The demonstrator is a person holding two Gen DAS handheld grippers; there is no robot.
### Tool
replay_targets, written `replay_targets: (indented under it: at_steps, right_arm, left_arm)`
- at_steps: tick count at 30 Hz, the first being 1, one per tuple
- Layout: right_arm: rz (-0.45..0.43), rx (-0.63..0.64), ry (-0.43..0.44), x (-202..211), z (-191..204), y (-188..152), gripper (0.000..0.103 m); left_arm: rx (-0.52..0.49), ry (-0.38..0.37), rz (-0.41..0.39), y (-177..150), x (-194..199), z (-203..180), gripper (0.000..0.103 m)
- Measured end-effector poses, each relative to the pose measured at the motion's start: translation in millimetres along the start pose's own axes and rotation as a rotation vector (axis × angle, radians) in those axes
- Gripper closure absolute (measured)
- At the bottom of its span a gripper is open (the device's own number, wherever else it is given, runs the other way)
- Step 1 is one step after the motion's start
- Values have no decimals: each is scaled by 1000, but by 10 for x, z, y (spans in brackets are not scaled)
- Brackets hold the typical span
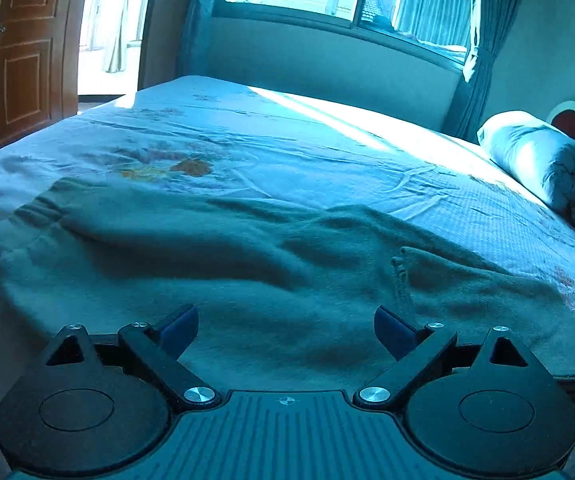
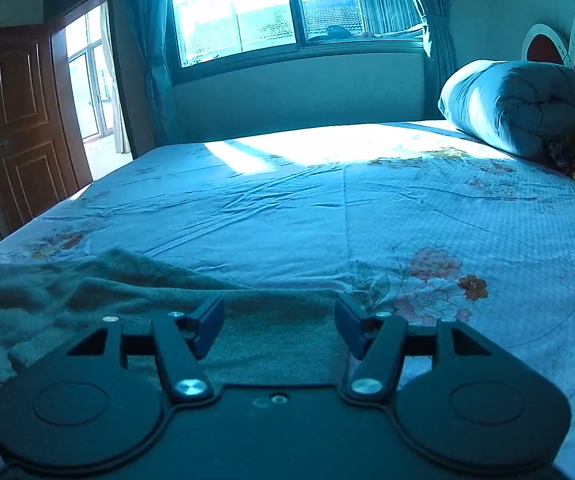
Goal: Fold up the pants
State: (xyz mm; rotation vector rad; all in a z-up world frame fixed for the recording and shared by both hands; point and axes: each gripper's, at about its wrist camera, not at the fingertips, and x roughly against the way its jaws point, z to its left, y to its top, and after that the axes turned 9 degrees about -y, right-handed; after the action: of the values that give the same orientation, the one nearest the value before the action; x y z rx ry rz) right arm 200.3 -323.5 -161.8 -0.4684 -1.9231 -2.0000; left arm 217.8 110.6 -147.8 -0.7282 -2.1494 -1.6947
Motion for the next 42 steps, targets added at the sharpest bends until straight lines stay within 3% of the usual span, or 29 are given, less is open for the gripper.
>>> replay_targets:
  at_steps: [4,8,13,14,17,18,19,21,26,28,29,30,35,36,37,38,42]
  right_arm:
    - [6,-20,37,58,154,-76,49]
    - [41,-19,76,34,444,-41,48]
    - [44,-24,107,131,755,-19,43]
    - [48,-20,108,146,818,-30,42]
    - [69,2,113,143,998,-56,42]
    - [73,11,116,139,1061,-65,42]
    - [77,21,127,133,1139,-77,42]
    - [92,52,153,102,1305,-101,42]
    - [97,184,223,18,1774,-230,41]
    - [149,342,199,-105,2002,-393,37]
    - [122,473,153,-150,2130,-573,36]
    - [71,505,125,-129,2173,-685,36]
    - [57,391,134,41,2072,-548,40]
    - [2,334,151,167,1959,-494,35]
    - [-36,287,153,256,1860,-455,23]
    - [-57,229,154,322,1726,-400,21]
    - [-47,-3,140,373,1174,-239,22]
  left_arm:
    - [42,93,-8,-51,311,537,9]
    - [228,92,13,-26,191,1123,9]
    - [370,-5,2,-9,-105,1607,8]
    - [380,-26,-5,13,-171,1674,3]
    - [435,-103,-68,27,-324,1891,3]
    - [448,-104,-97,-1,-350,1957,14]
    - [455,-69,-93,-22,-362,2004,63]
    - [539,-145,-101,-96,-357,2163,66]
    - [409,-137,-97,-24,-267,2004,68]
    - [414,-150,-108,-12,-261,2008,68]
    - [410,-156,-105,-8,-275,2029,68]
    - [403,-154,-99,-18,-289,2032,68]
    - [350,-129,-104,17,-210,1931,68]
    - [331,-126,-113,59,-158,1893,68]
    - [307,-125,-126,87,-75,1884,68]
    - [277,-123,-141,147,-13,1826,68]
    - [197,-166,-224,445,145,1493,68]
